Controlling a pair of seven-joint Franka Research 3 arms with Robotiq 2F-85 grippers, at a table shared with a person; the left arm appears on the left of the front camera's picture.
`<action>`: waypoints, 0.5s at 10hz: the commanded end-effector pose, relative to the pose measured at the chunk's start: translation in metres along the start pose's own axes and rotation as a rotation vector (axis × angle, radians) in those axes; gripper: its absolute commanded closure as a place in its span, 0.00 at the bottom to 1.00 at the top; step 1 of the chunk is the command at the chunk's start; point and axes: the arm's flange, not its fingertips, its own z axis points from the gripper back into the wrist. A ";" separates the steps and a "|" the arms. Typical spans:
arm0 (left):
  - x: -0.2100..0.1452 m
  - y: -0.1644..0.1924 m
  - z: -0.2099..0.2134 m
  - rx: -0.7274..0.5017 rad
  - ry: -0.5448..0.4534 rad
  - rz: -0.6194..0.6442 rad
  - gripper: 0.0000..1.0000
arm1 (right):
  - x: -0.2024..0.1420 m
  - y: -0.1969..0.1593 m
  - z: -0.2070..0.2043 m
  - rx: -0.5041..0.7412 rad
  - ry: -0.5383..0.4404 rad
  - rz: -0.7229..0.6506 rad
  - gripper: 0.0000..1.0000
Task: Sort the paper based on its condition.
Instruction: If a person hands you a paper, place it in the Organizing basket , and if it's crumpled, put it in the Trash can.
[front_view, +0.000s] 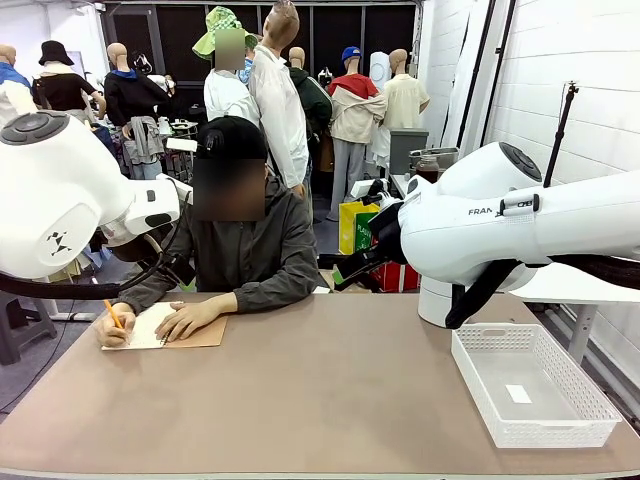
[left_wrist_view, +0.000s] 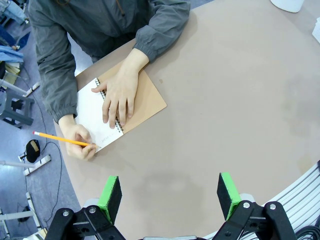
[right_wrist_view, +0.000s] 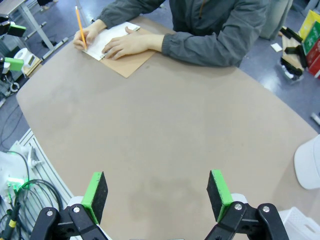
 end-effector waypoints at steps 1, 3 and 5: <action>-0.001 0.002 0.000 -0.004 0.004 -0.010 0.00 | 0.002 -0.001 0.000 0.003 0.012 -0.008 0.00; -0.001 0.002 0.000 -0.004 0.004 -0.010 0.00 | 0.002 -0.001 0.000 0.003 0.012 -0.008 0.00; -0.001 0.002 0.000 -0.004 0.004 -0.010 0.00 | 0.002 -0.001 0.000 0.003 0.012 -0.008 0.00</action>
